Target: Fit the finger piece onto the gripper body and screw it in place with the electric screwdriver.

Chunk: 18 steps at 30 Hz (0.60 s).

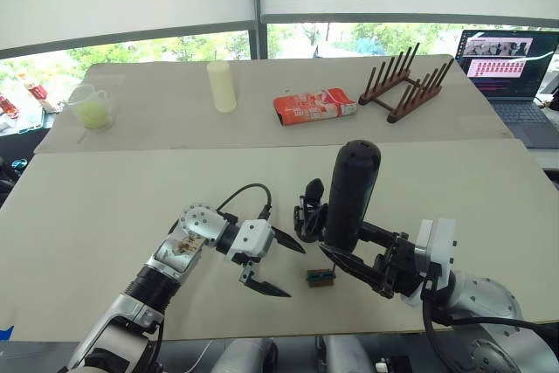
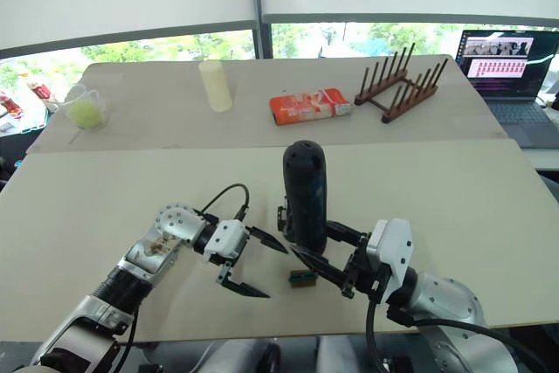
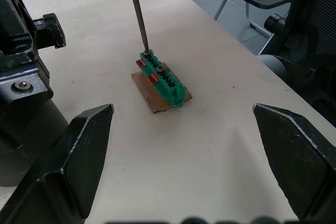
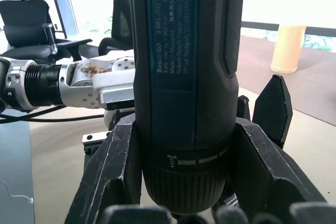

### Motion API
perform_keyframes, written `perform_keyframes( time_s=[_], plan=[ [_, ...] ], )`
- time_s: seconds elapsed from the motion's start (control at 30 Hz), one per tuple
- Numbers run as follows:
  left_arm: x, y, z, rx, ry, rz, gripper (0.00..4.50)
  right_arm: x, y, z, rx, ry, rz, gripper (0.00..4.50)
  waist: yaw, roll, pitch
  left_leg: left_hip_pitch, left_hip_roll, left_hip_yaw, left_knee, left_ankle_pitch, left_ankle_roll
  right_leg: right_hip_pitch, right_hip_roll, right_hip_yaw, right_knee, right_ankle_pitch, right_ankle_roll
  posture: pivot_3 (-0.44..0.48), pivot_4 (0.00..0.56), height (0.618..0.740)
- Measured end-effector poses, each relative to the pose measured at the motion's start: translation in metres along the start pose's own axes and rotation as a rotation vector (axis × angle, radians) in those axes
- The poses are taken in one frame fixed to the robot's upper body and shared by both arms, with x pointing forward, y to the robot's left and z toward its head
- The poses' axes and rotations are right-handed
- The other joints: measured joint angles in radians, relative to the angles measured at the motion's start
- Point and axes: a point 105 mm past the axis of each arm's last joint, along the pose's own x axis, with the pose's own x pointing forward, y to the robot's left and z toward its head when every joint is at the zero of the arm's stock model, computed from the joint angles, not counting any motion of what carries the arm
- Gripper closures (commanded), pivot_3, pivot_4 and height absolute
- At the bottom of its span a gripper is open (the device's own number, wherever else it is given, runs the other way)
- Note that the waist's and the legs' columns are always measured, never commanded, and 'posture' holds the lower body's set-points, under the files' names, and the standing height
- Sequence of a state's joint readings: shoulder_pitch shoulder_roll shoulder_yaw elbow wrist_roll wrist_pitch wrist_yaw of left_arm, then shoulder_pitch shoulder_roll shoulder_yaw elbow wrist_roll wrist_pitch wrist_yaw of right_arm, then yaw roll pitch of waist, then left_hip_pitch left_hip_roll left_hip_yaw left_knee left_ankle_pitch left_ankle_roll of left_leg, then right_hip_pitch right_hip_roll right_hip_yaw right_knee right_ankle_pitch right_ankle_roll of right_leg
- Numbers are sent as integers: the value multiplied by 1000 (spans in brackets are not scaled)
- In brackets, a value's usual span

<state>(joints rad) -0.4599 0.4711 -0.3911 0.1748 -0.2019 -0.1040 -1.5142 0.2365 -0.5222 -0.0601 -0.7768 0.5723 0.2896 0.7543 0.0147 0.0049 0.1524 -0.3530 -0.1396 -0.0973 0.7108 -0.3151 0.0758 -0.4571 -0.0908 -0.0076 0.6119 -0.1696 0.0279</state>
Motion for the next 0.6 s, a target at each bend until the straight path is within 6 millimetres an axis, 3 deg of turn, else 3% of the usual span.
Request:
perform_keyframes(
  time_s=[0.6],
  plan=[
    [0,1,1,7,2,-1,0,-1,1,0,-3,-5,0,2603,0,0,0,0,0,0,0,0,0,0,0,0,0,0,0,0,150,740]
  ],
)
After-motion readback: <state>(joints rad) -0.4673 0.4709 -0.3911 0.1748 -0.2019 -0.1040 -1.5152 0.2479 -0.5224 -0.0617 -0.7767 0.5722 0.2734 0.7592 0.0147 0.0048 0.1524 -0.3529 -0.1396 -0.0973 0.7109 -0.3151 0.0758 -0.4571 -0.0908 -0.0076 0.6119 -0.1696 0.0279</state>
